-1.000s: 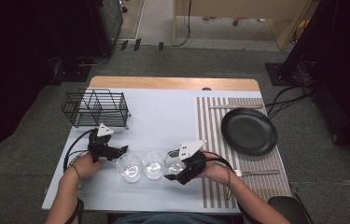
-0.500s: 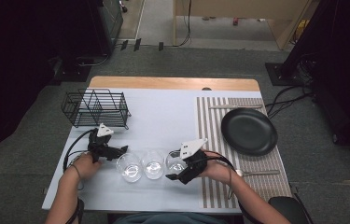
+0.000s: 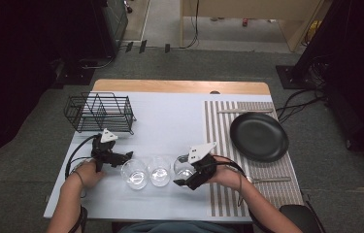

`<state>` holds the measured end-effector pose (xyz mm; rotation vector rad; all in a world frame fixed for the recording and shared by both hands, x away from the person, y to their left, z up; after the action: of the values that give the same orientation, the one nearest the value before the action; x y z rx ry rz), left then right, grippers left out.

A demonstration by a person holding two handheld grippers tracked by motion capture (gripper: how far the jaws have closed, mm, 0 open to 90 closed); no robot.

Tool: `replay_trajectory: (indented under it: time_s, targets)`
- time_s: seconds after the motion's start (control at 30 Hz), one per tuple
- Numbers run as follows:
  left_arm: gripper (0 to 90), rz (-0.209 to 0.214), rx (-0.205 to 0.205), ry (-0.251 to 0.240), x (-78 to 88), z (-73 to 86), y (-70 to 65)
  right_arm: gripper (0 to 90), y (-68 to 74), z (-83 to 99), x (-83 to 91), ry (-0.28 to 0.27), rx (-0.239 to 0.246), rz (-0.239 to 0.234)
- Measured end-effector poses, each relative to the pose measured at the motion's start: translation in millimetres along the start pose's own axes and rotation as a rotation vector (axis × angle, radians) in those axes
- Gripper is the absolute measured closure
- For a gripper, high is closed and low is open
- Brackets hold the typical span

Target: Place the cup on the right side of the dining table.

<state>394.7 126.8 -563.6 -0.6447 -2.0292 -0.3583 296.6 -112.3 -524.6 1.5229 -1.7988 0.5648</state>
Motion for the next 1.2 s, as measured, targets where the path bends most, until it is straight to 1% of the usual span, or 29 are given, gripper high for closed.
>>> replay_trajectory:
  time_s: [0.1, 0.17, 0.23, 0.3, 0.47, 0.7, 0.9, 1.2]
  targets:
    - [0.0, 0.0, 0.001, 0.0, 0.0, -0.1, 0.0, 18.7, -1.5, -0.2, 0.9, 0.001, -0.001, 0.009]
    - [0.0, -0.001, 0.0, 0.002, 0.0, -0.1, 0.0, 18.7, -2.3, 0.4, 1.3, 0.011, 0.009, 0.021]
    - [0.0, 0.0, -0.001, 0.002, 0.0, 0.0, 0.1, 18.7, -2.7, 1.2, 1.5, 0.022, 0.013, 0.021]
    - [0.0, 0.0, -0.001, 0.001, -0.1, -0.1, 0.0, 18.7, -2.9, 1.1, 2.0, 0.02, 0.004, 0.02]
    - [0.0, 0.0, -0.001, 0.0, -0.1, -0.1, 0.1, 18.7, -4.3, -0.8, 4.0, 0.007, 0.0, 0.024]
    - [0.0, 0.0, -0.004, 0.002, 0.0, 0.1, 0.1, 18.7, -5.6, 1.8, 1.8, 0.021, 0.003, 0.024]
    - [0.0, -0.001, -0.004, 0.003, 0.0, 0.1, 0.1, 18.7, -8.0, 2.0, 2.5, 0.022, 0.002, 0.036]
    - [0.0, -0.002, -0.003, 0.002, 0.0, 0.1, 0.1, 18.7, -11.6, 2.4, 3.1, 0.024, -0.012, 0.039]
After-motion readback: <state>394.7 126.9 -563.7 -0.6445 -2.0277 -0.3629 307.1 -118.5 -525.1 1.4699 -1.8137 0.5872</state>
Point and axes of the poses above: each handheld gripper's, and its own axes: x roughly backward along the jaws, z roughly out of its underside, y roughly to its left, the point moved 9 cm from there along -x, roughly forward along the jaws, and after that the axes turned 13 degrees about y, right-handed, at the moved point
